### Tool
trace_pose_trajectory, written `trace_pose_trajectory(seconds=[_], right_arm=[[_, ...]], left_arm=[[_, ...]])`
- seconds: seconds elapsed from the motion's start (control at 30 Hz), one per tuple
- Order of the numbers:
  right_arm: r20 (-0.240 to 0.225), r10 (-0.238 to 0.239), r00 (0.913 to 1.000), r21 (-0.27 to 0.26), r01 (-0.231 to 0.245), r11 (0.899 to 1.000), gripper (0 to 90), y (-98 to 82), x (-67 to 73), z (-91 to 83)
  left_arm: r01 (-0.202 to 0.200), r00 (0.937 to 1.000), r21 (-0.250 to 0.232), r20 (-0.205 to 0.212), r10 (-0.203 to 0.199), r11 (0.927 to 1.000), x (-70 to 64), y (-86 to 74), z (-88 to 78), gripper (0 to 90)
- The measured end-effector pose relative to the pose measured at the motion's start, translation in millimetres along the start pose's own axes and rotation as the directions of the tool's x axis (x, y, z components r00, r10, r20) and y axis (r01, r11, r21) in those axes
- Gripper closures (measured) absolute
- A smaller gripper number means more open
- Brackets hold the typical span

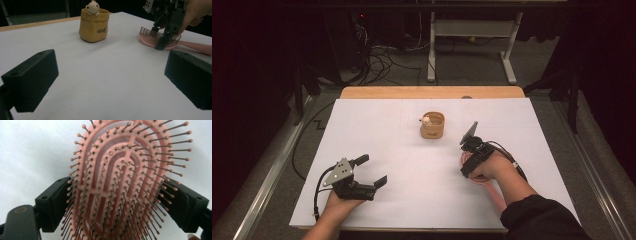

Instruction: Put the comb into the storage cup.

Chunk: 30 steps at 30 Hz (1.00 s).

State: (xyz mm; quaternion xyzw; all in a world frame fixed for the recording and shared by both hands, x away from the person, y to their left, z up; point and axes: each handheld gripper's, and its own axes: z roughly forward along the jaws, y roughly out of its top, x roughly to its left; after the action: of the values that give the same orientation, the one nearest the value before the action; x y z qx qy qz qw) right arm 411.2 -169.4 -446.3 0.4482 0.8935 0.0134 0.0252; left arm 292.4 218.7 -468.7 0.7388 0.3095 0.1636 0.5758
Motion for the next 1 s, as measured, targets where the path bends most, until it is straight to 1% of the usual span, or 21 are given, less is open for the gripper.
trace_pose_trajectory(seconds=[0.07,0.1,0.23,0.37,0.53,1.0], right_arm=[[-0.001,-0.005,1.0,0.0,0.005,1.0,15.5,0.3,-0.3,-0.1],[-0.001,-0.016,0.9999,0.003,0.016,1.0,15.6,0.8,-1.1,-0.3],[0.004,-0.012,0.9999,0.002,0.012,1.0,17.1,1.0,0.2,-0.7],[0.005,-0.027,0.9996,-0.001,0.027,1.0,19.7,0.8,1.9,-1.9],[0.007,-0.033,0.9994,-0.006,0.033,0.999,20.1,0.6,2.3,-2.3],[0.009,-0.054,0.9985,0.004,0.054,0.999,20.5,2.7,3.4,-3.0]], left_arm=[[0.001,1.0,0.0,0.002,-0.001,1.0,-0.4,-0.1,0.4,0.0],[0.002,1.0,0.003,0.004,-0.002,1.0,-0.4,-0.1,0.5,0.0],[0.0,1.0,0.007,0.007,0.0,1.0,-0.5,-0.4,1.1,0.0],[-0.001,1.0,0.008,0.003,0.001,1.0,0.0,-0.5,0.5,0.0],[-0.005,1.0,0.009,0.001,0.005,0.9999,0.2,-0.6,0.1,0.0],[-0.007,1.0,0.009,-0.002,0.007,0.9999,0.6,-0.7,-0.5,0.0]])
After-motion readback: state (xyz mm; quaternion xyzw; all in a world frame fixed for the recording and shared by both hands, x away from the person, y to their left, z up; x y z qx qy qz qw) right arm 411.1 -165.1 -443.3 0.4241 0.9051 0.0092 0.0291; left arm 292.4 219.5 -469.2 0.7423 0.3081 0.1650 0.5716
